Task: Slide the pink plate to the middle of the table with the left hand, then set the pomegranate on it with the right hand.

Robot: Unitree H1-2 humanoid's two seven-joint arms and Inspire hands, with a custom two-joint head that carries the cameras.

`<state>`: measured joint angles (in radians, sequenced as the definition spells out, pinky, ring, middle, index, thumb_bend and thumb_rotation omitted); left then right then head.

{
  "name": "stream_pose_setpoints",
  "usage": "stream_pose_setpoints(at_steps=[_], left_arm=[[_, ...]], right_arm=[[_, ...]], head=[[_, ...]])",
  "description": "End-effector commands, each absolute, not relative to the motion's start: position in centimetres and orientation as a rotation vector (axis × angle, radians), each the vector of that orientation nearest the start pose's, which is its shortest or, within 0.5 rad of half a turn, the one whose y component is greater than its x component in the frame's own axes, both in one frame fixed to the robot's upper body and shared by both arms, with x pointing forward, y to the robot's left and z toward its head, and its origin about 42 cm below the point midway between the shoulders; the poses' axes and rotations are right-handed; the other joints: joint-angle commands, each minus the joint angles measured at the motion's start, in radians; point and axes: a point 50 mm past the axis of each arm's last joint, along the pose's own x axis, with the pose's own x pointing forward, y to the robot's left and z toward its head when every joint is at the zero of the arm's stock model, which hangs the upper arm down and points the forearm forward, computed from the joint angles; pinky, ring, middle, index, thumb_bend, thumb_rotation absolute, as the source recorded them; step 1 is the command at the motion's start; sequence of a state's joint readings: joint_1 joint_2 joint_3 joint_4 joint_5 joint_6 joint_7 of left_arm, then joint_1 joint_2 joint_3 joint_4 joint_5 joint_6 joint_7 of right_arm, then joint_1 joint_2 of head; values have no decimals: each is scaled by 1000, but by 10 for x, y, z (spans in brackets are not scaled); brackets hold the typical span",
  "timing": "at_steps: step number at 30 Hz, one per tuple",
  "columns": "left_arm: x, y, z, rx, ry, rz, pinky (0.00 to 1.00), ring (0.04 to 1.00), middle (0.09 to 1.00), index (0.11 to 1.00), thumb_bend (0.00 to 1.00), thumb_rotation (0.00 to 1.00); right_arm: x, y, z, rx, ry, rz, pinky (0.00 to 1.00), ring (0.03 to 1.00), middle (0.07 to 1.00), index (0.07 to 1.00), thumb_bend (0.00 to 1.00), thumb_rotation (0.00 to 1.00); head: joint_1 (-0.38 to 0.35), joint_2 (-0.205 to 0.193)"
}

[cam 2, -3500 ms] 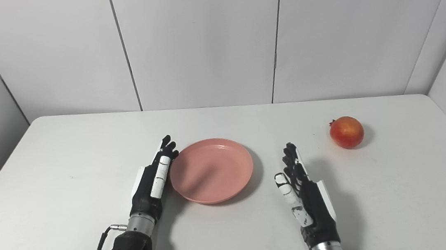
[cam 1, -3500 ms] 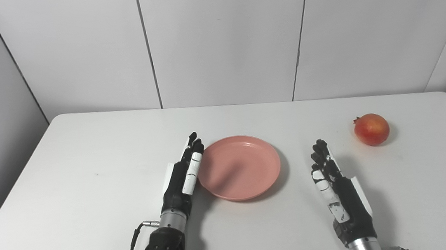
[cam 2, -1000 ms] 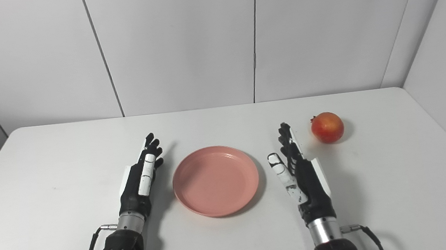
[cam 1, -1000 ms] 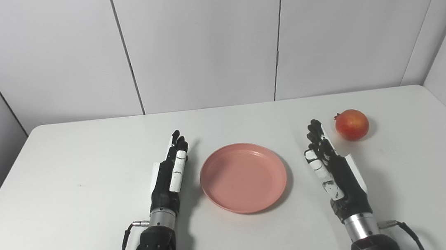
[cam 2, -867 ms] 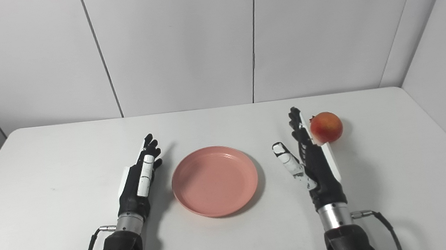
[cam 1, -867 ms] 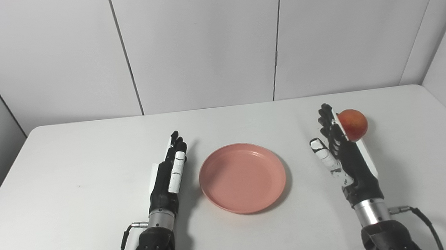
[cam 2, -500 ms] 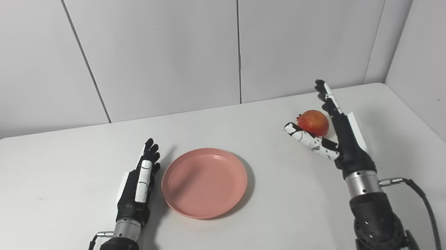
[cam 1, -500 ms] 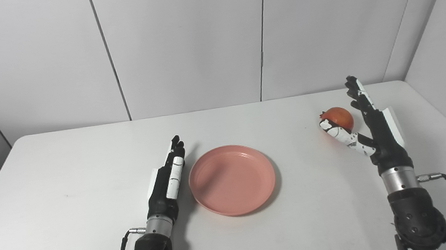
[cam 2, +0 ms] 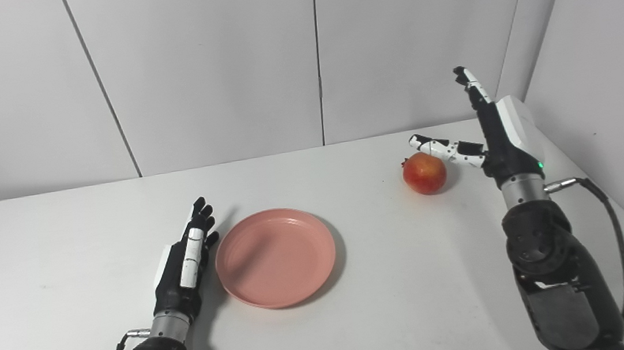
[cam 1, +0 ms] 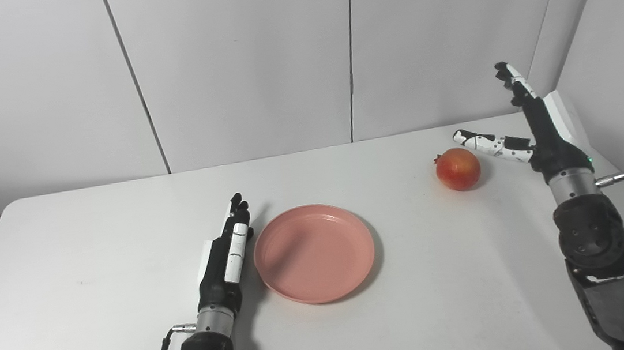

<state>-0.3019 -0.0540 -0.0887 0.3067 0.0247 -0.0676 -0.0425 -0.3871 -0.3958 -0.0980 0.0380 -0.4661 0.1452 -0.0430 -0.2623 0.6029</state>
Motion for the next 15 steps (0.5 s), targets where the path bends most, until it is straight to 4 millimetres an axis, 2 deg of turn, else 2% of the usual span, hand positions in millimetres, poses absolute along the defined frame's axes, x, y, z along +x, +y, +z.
stream_pose_setpoints(at_steps=[1,5,10,15], left_arm=[[380,133,127,11,-120,-225,965,992,1000,999,691,1000],[380,133,128,9,-118,-209,954,986,1000,990,696,1000],[379,134,128,15,-120,-215,952,986,1000,993,695,1000],[378,135,127,7,-124,-209,951,985,1000,990,691,1000]], right_arm=[[409,-350,271,-834,-269,-282,797,872,893,910,867,441],[422,-353,266,-864,-213,-269,770,868,899,900,901,423],[440,-351,256,-896,-147,-230,747,856,893,897,969,523],[453,-345,244,-901,-126,-208,748,854,887,892,951,488]], head=[[1,0],[1,1],[4,0],[2,3]])
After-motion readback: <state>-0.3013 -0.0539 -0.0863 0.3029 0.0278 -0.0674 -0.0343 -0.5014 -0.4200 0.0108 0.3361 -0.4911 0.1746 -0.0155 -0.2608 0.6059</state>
